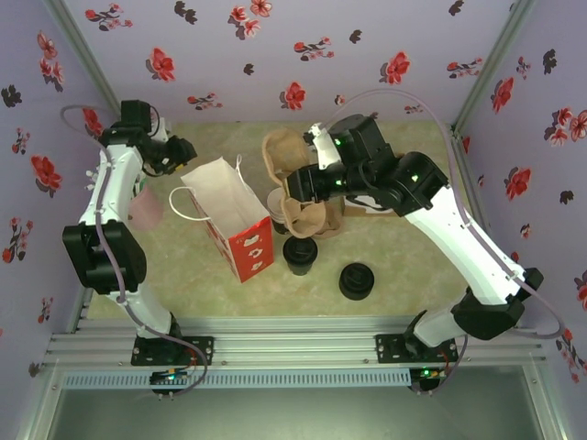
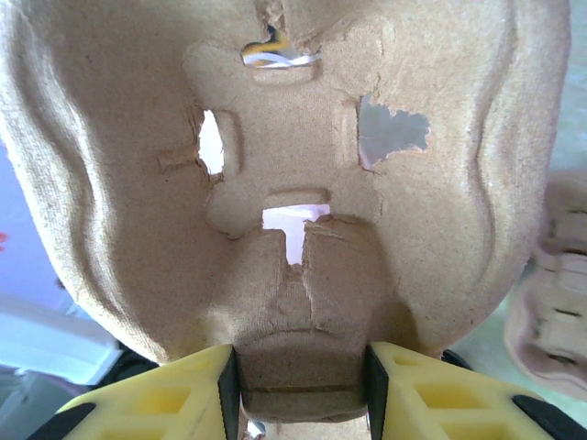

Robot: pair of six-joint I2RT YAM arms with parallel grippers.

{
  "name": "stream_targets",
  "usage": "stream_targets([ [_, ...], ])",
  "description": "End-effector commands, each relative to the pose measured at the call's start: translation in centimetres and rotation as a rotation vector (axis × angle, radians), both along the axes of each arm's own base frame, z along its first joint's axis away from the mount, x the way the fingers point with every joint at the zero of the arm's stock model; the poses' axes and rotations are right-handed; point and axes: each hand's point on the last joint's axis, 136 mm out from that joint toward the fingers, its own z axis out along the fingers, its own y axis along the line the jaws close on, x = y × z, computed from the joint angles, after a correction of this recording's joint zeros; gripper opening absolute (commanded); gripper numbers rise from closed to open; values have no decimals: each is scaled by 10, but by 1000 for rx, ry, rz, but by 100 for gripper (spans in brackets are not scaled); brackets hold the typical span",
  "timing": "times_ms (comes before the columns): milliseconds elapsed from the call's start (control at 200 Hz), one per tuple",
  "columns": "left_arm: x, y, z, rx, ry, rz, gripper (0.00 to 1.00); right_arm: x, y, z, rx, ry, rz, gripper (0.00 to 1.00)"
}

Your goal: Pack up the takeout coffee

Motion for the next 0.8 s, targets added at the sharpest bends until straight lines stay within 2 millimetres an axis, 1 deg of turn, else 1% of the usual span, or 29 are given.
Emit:
stream_targets([
  [0,-11,-11,-4,-4,10,-48,34,-10,20,33,111,-28,65,40],
  [200,-23,-20,-10,-23,16,-64,33,-23,44,47,152,-30,132,40],
  [500,-41,-38,-15,-43,22,-101,33,-31,69,49,155,-26,169,40],
  [670,-51,-46,-12,-50,9,-114,32,-36,81,53,160,-32,195,40],
  [795,-60,-58,-9,-60,0,-132,32,-37,89,52,160,-32,206,40],
])
